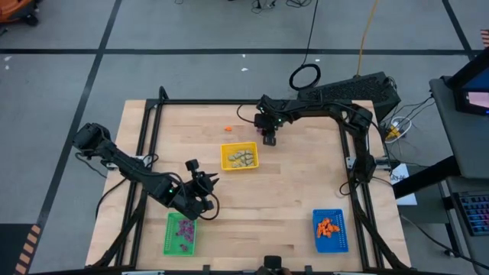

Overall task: Sort Halloween decoration
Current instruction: Put the purple skeleton toy in the green basket

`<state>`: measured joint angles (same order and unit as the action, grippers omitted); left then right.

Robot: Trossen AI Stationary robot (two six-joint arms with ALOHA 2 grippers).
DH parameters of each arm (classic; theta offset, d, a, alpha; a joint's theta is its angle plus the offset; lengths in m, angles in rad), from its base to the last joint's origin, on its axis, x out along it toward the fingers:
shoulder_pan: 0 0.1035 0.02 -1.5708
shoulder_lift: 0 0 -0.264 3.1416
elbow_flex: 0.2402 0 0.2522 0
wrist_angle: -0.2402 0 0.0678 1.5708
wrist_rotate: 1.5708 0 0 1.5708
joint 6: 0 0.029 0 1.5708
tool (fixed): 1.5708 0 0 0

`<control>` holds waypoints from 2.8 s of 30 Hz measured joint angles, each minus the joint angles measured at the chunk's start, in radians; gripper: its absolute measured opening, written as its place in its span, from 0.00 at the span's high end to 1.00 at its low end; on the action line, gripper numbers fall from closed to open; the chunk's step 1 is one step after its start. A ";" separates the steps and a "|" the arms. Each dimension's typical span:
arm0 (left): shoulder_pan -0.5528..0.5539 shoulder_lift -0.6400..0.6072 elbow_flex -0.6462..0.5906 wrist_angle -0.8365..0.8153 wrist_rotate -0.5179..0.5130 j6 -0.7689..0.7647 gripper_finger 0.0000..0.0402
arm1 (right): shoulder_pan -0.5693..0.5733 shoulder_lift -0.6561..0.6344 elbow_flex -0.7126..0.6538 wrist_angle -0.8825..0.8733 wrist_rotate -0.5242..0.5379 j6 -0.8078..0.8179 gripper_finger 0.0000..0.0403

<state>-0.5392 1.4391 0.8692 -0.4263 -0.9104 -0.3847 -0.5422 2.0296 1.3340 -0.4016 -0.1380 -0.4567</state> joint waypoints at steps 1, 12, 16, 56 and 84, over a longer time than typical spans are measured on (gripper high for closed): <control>0.000 0.000 0.000 0.000 0.000 0.000 0.81 | 0.000 0.008 0.001 0.001 0.000 0.000 0.71; 0.000 0.000 0.000 -0.002 0.006 0.002 0.81 | 0.001 -0.010 -0.002 -0.014 0.007 -0.012 0.90; 0.000 0.000 0.000 -0.001 0.007 0.002 0.81 | 0.012 -0.036 -0.005 -0.038 0.021 -0.013 0.98; -0.005 0.021 0.034 0.532 0.119 0.129 0.59 | 0.987 -0.849 -0.583 0.480 0.487 0.583 0.98; -0.092 0.023 0.033 0.523 0.152 0.130 0.53 | 1.027 -0.509 -0.645 1.357 0.505 0.322 0.98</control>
<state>-0.6312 1.4624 0.9024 0.0967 -0.7586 -0.2550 0.4847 1.5208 0.6888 0.9550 0.3667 -0.1351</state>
